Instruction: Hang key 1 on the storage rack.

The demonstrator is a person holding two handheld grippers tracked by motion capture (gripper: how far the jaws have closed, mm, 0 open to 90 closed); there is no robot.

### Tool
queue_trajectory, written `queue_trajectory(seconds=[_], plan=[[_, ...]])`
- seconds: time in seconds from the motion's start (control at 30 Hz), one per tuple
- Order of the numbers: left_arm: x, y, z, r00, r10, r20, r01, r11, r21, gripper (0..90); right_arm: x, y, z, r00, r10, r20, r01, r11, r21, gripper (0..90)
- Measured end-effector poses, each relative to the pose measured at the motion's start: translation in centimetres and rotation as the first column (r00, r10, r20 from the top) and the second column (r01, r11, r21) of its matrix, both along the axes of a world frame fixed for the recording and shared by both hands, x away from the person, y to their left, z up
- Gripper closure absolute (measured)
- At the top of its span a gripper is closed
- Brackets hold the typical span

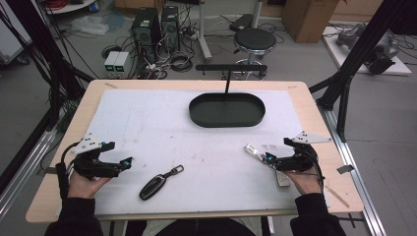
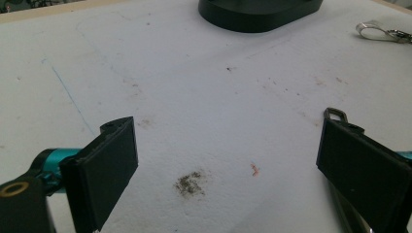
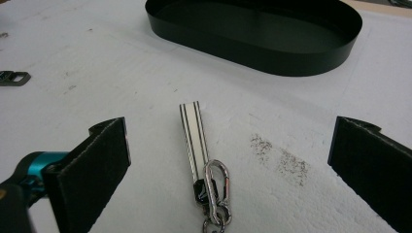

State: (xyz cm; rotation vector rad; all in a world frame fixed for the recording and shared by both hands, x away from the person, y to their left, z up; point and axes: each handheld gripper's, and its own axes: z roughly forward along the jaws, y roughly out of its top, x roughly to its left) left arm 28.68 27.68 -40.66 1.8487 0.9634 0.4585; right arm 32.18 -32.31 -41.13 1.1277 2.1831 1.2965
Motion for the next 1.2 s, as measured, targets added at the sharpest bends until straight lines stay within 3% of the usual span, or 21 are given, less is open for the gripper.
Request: queue_trajectory(seconds=[0.2, 0.73, 1.2], plan=[[0.0, -0.1, 0.0, 1.0, -0.005, -0.003, 0.005, 1.0, 0.0, 8.3, 0.1, 0.2, -0.2, 0.9997, 0.01, -0.021, -0.01, 1.0, -0.014, 0.8], [-0.1, -0.3, 0.0, 0.9998, -0.008, -0.019, 0.008, 0.9999, 0.013, 8.3, 0.2, 0.1, -0.3, 0.9998, -0.007, -0.02, 0.007, 1.0, -0.009, 0.7], [-0.1, -2.3, 0.9, 0.9985, -0.051, -0.021, 0.052, 0.9977, 0.045, 8.2, 0.2, 0.4, -0.3, 0.9998, -0.012, -0.018, 0.011, 1.0, -0.022, 0.7]])
